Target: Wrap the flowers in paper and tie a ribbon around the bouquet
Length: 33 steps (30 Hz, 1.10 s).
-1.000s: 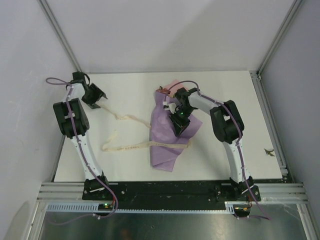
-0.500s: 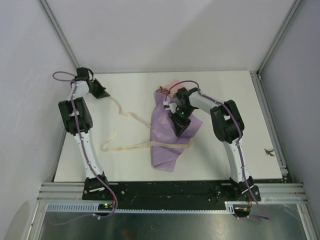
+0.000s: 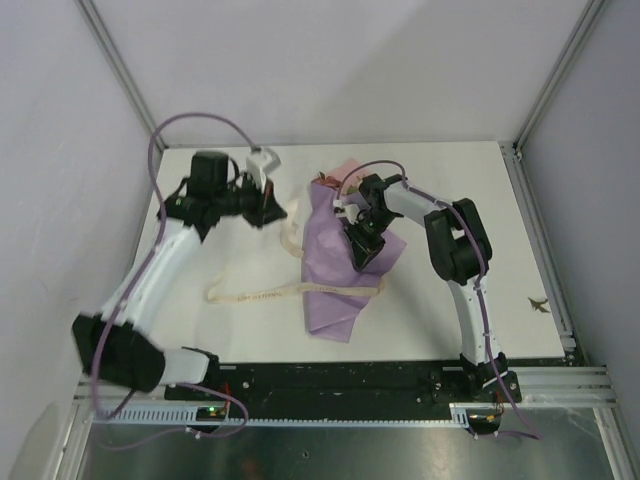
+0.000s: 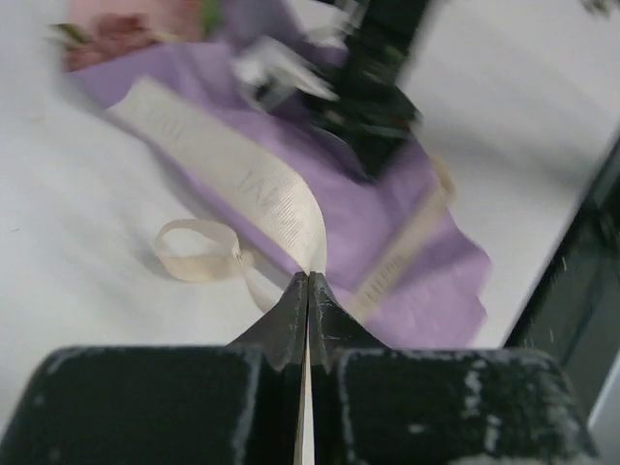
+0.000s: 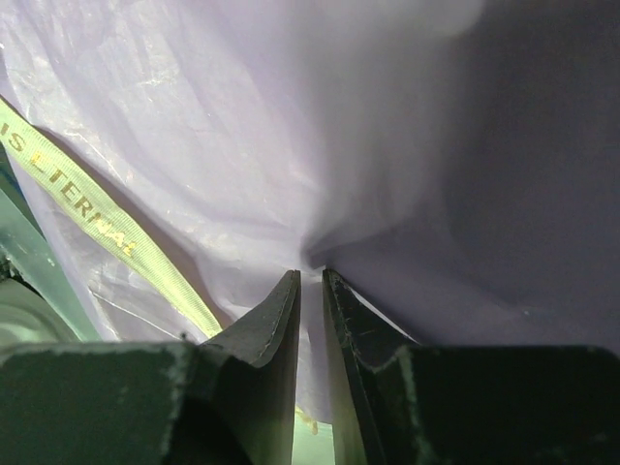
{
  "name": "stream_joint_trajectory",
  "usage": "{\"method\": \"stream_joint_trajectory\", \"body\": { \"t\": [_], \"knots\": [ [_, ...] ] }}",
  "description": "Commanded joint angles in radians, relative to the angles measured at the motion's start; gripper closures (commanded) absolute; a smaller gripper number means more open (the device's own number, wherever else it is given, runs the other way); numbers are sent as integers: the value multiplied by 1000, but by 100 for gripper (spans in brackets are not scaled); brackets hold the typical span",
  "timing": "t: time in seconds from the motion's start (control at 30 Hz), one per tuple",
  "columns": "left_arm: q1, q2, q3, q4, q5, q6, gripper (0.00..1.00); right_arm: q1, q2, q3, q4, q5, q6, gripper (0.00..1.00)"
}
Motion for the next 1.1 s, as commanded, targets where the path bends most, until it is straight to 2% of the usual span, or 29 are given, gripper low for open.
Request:
{"method": "stream_joint_trajectory", "body": {
  "t": [0.0, 0.13, 0.23, 0.37, 0.5, 0.8, 1.07],
  "knots": [
    [-127, -200, -220, -91, 122, 335, 100, -9, -23, -39, 27, 7, -14, 79],
    [-317, -257, -340, -105, 75, 407, 100, -11, -30, -68, 36, -9, -12, 80],
    [-421, -194, -368, -106, 30, 420, 100, -15, -31, -77, 39, -32, -8, 80],
    [-504, -62, -341, -105, -60, 433, 100, -16, -26, -81, 43, -60, 3, 80],
    [-524, 83, -265, -99, -145, 399, 100, -16, -21, -80, 47, -85, 13, 80],
    [-567, 307, -156, -98, -343, 457, 100, -33, -8, -76, 47, -107, 17, 80],
    [-568, 421, -47, -35, -477, 449, 100, -44, 11, -75, 23, -121, -1, 80]
  ]
}}
